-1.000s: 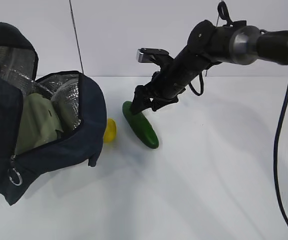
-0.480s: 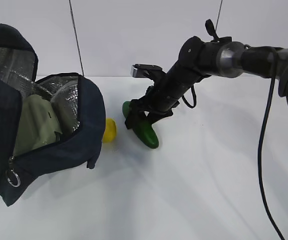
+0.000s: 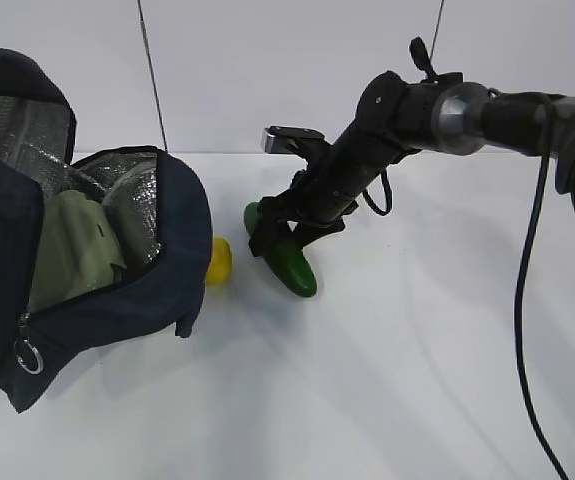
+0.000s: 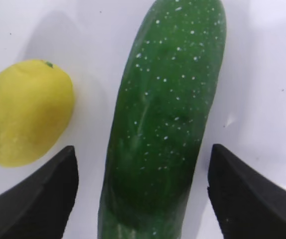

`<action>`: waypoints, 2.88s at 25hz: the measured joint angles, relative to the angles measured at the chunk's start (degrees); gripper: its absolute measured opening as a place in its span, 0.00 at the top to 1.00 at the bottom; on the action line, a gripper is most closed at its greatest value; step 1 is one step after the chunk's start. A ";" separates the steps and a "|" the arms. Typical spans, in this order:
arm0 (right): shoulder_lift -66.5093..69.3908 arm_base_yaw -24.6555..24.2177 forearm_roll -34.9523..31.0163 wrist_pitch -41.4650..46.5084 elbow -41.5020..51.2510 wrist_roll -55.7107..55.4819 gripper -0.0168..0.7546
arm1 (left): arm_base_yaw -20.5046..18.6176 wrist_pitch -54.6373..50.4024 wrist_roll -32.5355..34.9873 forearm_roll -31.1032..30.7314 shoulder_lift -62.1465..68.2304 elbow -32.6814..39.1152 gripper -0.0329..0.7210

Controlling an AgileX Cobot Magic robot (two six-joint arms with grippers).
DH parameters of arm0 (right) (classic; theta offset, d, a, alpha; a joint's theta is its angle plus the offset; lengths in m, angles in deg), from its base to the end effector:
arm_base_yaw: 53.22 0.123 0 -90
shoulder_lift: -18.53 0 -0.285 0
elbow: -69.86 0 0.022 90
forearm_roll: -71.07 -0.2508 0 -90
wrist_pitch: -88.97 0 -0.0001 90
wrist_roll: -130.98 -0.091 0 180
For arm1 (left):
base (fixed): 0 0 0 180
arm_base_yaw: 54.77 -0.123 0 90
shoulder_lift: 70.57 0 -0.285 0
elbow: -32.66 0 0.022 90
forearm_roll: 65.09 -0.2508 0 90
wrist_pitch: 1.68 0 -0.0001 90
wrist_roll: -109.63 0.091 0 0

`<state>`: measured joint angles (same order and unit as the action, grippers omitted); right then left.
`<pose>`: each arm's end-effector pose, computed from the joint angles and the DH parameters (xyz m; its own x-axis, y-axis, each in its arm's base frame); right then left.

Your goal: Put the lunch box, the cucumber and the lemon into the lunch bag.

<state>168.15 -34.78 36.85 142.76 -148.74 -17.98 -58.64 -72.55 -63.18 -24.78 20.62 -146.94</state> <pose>0.4766 0.2025 0.1217 -0.8084 -0.4190 -0.4134 -0.5685 0.7379 0.3639 0.2882 -0.0363 0.3566 -0.9362 -0.1785 -0.3028 0.0482 0.7881 -0.6136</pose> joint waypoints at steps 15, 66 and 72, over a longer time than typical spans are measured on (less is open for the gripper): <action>0.00 0.00 0.00 1.05 0.00 -0.26 0.34 | 0.00 0.00 0.10 0.34 0.00 0.00 0.96; -20.41 3.66 -16.58 16.91 -3.41 -13.31 0.51 | 0.00 2.19 0.85 -1.46 3.02 0.03 0.97; -20.41 7.63 -18.35 16.91 -3.41 -11.14 0.51 | 0.00 2.19 2.34 1.75 3.02 0.03 0.96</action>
<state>147.74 -27.15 18.50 159.67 -152.15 -29.12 -58.64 -70.36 -60.84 -23.03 23.65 -146.90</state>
